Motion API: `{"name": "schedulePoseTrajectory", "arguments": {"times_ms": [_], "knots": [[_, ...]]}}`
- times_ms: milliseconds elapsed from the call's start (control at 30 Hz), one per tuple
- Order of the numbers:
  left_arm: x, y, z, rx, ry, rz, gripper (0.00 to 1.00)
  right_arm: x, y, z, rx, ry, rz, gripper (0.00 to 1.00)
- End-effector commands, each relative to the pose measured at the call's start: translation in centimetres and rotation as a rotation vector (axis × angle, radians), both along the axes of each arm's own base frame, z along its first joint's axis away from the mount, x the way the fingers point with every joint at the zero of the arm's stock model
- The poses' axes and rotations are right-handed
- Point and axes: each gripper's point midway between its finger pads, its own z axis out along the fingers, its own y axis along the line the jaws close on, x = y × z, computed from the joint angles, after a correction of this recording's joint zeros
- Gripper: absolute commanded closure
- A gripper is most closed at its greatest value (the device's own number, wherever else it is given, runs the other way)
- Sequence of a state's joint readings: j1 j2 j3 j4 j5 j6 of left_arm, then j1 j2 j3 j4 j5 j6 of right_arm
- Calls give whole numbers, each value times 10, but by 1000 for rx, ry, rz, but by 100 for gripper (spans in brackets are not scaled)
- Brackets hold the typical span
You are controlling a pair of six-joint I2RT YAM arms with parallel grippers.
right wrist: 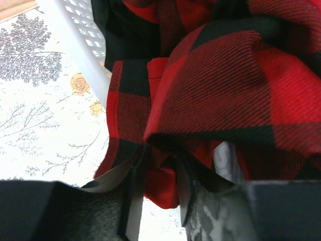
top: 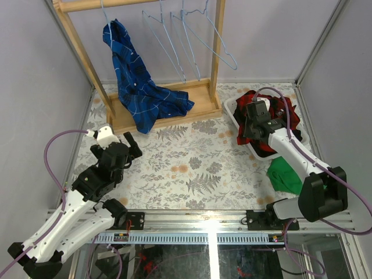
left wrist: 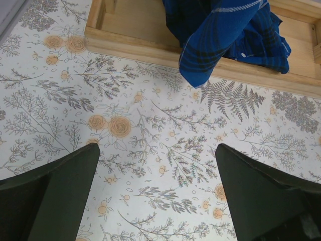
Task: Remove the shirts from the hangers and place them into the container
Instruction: Place the shirt in the bin.
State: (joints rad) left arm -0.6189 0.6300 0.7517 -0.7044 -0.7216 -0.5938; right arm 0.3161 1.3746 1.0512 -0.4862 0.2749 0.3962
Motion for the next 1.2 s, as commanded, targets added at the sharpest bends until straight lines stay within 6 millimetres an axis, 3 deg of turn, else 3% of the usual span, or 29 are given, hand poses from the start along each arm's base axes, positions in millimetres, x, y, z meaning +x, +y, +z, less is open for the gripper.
{"name": "schedulePoseTrajectory", "arguments": {"times_ms": [0, 67, 100, 267, 333, 400, 600, 733, 867, 967, 1033, 1167], "knots": [[5, -1, 14, -19, -42, 5, 0, 15, -9, 3, -54, -28, -55, 76], [5, 0, 14, -18, -42, 6, 0, 18, -11, -1, -55, -41, -86, 96], [5, -1, 14, -19, -42, 5, 0, 22, -10, 0, -41, -64, -90, 99], [5, -1, 13, -18, -41, 5, 0, 50, -9, 30, 16, -262, -163, 98], [5, -1, 14, -20, -43, 5, 0, 61, -11, 31, -2, -295, -176, 96], [5, -1, 15, -20, -44, 3, 0, 69, -18, 19, -66, -275, -189, 95], [4, 0, 16, -21, -48, 7, 0, 73, -36, -44, -239, -110, -231, 92], [5, 2, 15, -16, -47, 12, 0, 70, -33, -63, -238, -50, -228, 86], [6, 1, 14, -10, -40, 11, 0, 69, -29, -43, -197, -83, -217, 77], [6, 0, 14, -10, -38, 9, 0, 68, -24, -9, -161, -136, -193, 63], [7, 0, 14, -11, -37, 10, 0, 66, -20, 11, -134, -157, -160, 61], [7, 0, 14, -10, -34, 8, 0, 59, -8, 50, -54, -216, -92, 45]]}}
